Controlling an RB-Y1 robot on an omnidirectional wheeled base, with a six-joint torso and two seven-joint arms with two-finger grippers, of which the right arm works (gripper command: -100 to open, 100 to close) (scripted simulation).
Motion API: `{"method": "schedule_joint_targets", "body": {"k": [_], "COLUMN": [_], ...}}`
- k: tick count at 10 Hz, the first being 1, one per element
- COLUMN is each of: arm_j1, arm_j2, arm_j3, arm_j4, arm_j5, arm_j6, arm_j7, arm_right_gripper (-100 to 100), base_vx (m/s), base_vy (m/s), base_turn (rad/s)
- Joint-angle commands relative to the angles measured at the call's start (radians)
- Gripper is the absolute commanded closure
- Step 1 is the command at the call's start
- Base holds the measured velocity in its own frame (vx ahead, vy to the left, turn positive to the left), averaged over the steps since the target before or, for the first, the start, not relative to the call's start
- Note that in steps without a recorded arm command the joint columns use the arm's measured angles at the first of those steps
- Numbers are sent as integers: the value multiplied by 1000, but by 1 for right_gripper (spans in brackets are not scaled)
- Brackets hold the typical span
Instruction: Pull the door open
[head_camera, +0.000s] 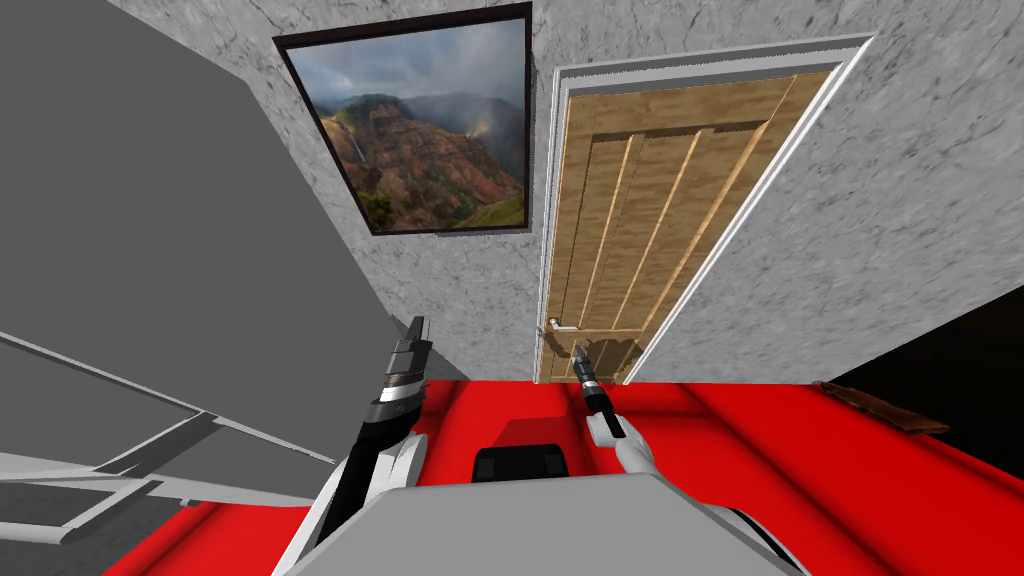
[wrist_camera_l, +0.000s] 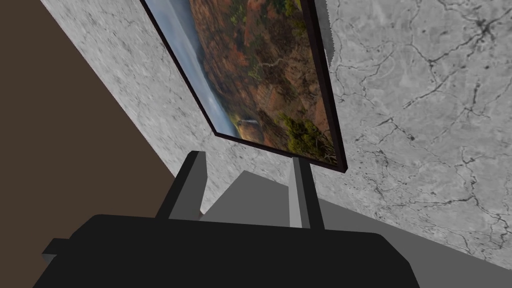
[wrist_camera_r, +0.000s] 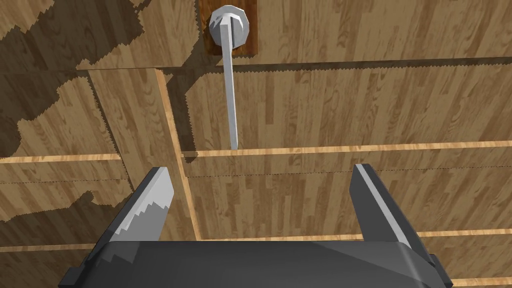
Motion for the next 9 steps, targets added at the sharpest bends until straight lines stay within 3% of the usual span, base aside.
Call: {"method": "schedule_joint_targets", "body": {"k": [1,5,6,7,9], "arm_j1": [-15,-46,-39,-29,-29], "arm_j2": [-3,-6,-4,-23,-23], "arm_j3": [-3,-11,-9,-16,-16], "arm_j4": [38,119,103,110,110], "arm_j5": [-1,-3,-2,-8,-8], "arm_j6": [-2,-14,-11,-20,-20], "arm_j7": [-7,-15,-13,-28,-28], "arm_right_gripper": [-100,-100,-100,-100,-100], "base_vx": [103,87,36,105,122], "base_vy": [-30,-34,-14,50,42], "base_turn": [84,52,11,105,37]}}
